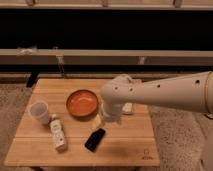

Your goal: Place the bottle in the ceramic bowl

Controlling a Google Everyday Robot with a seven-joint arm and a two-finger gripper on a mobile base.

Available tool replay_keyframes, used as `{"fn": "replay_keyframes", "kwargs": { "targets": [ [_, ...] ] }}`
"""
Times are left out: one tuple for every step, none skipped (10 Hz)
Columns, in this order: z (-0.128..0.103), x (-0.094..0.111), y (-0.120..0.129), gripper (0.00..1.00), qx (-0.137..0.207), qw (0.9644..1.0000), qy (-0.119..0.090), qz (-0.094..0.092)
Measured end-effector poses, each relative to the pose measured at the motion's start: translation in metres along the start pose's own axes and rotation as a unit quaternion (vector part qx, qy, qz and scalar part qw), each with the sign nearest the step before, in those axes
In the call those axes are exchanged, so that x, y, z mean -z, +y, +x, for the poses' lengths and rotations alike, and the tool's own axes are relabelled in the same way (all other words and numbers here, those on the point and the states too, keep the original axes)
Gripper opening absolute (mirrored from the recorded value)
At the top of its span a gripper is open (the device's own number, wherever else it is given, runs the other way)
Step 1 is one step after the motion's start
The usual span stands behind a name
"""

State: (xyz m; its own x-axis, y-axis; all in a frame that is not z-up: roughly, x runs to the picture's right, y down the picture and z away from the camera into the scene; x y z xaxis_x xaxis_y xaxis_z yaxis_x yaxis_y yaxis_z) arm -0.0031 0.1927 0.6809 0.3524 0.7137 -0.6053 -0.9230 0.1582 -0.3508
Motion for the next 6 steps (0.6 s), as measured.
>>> {"fn": "replay_keyframes", "kwargs": {
  "targets": [
    [0.0146,-0.0019,0.0166,0.80,0.031,0.9995,0.002,-0.006],
    [0.0232,-0.0034,0.0249,0.80,0.048,0.9988,0.004,-0.009],
    [0.0236,-0.0035,0.0260,0.80,0.050,0.9987,0.004,-0.009],
    [0.0236,-0.0034,0.0260,0.80,0.050,0.9987,0.004,-0.010],
    [0.0236,-0.0034,0.0260,0.80,0.050,0.9987,0.004,-0.010],
    [0.0234,-0.0033,0.0261,0.80,0.050,0.9987,0.004,-0.010]
  ]
}}
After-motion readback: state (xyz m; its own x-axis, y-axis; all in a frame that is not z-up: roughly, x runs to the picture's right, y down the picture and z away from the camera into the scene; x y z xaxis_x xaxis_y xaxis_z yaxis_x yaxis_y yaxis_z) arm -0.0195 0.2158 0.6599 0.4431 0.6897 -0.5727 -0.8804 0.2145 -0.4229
